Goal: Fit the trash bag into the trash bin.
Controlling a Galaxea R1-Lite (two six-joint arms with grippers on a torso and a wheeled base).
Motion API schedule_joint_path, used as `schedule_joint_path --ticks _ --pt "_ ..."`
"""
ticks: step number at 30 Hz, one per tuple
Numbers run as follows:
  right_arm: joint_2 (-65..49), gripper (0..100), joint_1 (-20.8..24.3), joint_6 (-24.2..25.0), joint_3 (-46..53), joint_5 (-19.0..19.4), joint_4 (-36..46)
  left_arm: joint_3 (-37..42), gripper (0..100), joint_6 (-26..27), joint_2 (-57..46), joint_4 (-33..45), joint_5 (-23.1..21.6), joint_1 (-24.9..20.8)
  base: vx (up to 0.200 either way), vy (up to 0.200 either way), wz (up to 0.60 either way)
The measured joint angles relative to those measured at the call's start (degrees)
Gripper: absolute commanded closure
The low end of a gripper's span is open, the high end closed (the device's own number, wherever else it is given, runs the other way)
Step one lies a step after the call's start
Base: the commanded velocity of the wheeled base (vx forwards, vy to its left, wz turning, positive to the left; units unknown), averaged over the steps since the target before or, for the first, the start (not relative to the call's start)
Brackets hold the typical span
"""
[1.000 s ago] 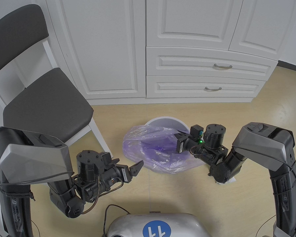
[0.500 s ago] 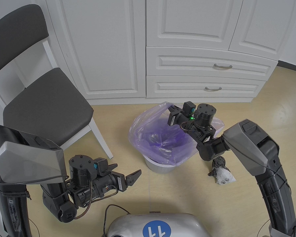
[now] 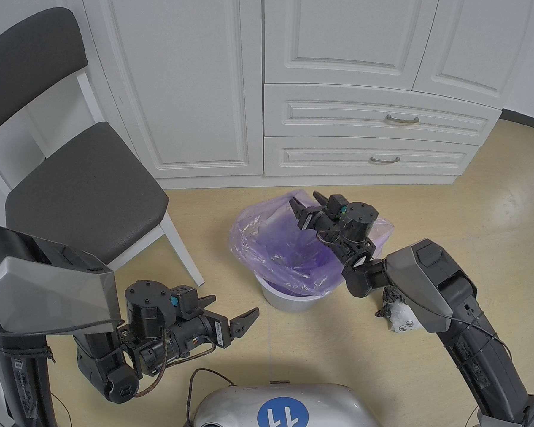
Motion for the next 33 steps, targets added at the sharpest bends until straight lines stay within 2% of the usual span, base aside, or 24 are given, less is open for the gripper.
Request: schedule_joint_path --ticks 5,11,18,24,29,33 --pt "-3.16 0 -0.23 0.84 1.88 -0.15 -1.67 -0.05 0 0.00 0.04 0.00 0.00 -0.09 0.000 0.000 0.00" --pt "-9.14 0 -0.50 2.16 12.93 0.82 -1.23 -0.18 0 0.07 0.13 0.00 0.00 -0.11 0.000 0.000 0.00" --pt "-17.58 0 -1.77 1.78 27.08 6.16 5.32 -0.30 0 0.13 0.50 0.02 0.09 -0.37 0.000 0.000 0.00" --pt "-25.16 0 -3.47 -0.28 34.73 8.36 8.30 -0.44 0 0.21 0.91 0.00 0.61 -0.59 0.000 0.000 0.00" --pt "-31.70 0 -3.79 -6.77 44.11 14.31 15.64 -0.50 0 0.24 1.22 0.02 0.82 -0.66 0.000 0.000 0.00" --pt "-36.13 0 -2.40 -17.27 52.41 18.42 21.33 -0.50 0 0.27 1.44 0.02 1.01 -0.74 0.000 0.000 0.00"
